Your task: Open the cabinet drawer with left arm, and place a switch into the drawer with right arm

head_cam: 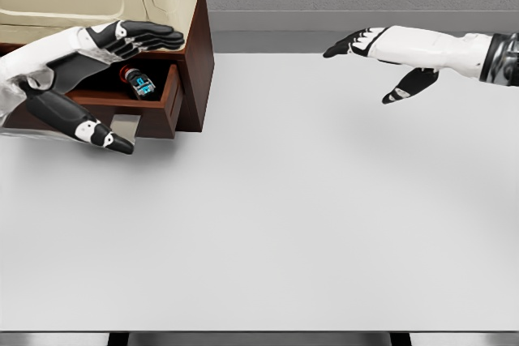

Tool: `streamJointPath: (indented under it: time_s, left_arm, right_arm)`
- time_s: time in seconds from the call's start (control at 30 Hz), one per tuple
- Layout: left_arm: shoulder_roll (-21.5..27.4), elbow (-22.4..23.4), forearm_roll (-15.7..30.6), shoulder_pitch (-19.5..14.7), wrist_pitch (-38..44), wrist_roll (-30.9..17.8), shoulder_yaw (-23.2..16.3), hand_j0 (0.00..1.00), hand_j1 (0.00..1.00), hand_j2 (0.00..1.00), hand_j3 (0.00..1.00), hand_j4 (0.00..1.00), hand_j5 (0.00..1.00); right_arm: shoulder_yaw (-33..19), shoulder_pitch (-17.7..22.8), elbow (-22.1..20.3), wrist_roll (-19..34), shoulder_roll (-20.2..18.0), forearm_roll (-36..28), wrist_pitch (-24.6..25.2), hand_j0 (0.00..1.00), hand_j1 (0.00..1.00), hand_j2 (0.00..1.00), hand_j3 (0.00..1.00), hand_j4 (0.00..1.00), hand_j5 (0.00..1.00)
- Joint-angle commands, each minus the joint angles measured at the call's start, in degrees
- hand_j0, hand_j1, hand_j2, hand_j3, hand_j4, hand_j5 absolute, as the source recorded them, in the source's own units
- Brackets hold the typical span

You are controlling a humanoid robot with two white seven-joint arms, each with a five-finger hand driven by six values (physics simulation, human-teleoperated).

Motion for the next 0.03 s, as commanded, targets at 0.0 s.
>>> streamJointPath:
  time_s: [0.0]
  left_arm:
    - [-2.7,0.0,0.2,0.0,0.0,0.0,-0.8,1.00,1.00,1.00,1.00,1.00,1.00]
  right_arm:
    - [-0.1,0.1,0.0,0.0,0.1,-0.4,0.2,1.00,1.00,1.00,1.00,1.00,1.00]
